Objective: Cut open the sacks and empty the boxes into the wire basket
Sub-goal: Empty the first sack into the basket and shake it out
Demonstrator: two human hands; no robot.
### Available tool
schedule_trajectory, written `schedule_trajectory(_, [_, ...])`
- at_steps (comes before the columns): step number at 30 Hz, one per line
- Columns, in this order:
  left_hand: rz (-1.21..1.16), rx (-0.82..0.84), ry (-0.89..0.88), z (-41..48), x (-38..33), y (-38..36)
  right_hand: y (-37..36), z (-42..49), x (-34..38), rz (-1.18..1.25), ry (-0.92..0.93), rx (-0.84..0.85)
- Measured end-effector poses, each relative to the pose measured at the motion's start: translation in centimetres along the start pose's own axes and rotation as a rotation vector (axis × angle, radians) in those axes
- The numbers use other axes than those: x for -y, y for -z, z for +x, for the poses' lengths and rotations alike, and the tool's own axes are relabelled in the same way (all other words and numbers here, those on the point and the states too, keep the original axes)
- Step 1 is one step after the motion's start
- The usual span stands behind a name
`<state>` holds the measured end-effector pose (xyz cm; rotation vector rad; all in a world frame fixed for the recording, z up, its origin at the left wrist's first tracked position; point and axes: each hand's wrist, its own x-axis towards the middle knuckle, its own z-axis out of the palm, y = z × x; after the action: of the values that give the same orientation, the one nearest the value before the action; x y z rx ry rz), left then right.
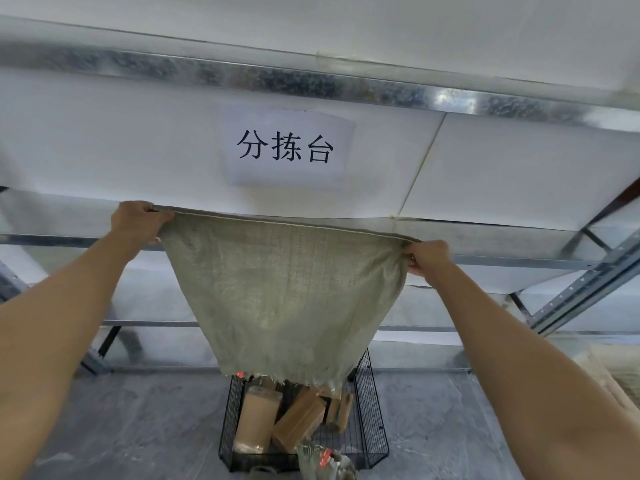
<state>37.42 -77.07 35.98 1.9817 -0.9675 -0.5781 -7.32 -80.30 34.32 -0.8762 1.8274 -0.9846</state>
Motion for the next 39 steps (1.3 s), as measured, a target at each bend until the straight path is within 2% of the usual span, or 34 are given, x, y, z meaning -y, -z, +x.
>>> schedule_trajectory(2, [0.100,-0.097,-0.034,-0.8,-1.1,-0.9,-1.7,-0.1,0.5,-0.049,0.071,-0.186])
schedule_trajectory(3, [0.137,-0.155,-0.047,-1.4,-1.7,-1.4,-2.6,-0.7,1.0,-0.082,0.125,-0.213])
schedule_trajectory(5, [0.154,-0.213,-0.067,-2.9,-3.2,-2.7,-4.3,-2.5,2.2,-0.154,0.225,-0.182])
schedule_trajectory(8, [0.099,-0.211,-0.145,-5.0,-5.3,-4.6,-6.4,-4.9,3.8,-0.160,0.333,-0.067])
schedule_trajectory(14, [-0.153,0.003,-0.224,-9.0,-9.3,-6.2,-8.4,-9.2,6.6,-0.060,0.500,0.062])
schedule_trajectory(20, [-0.321,0.158,-0.246,-13.4,-12.9,-7.0,-8.7,-12.1,7.7,-0.089,0.652,0.271])
schedule_trajectory(23, [-0.315,0.158,-0.301,-14.1,-13.2,-7.1,-8.2,-12.2,7.7,-0.077,0.643,0.274])
schedule_trajectory(26, [-0.322,0.152,-0.284,-13.5,-12.6,-6.6,-7.3,-11.4,7.3,-0.033,0.588,0.178])
schedule_trajectory(31, [-0.242,0.106,-0.181,-11.0,-9.8,-4.9,-4.9,-8.7,6.0,0.012,0.473,-0.055])
schedule_trajectory(34, [-0.264,0.092,-0.037,-8.8,-7.0,-3.5,-3.4,-7.0,5.1,0.037,0.411,-0.182])
schedule_trajectory(39, [-0.260,0.006,0.120,-5.4,-2.6,-1.9,-1.4,-5.1,3.6,0.058,0.303,-0.265])
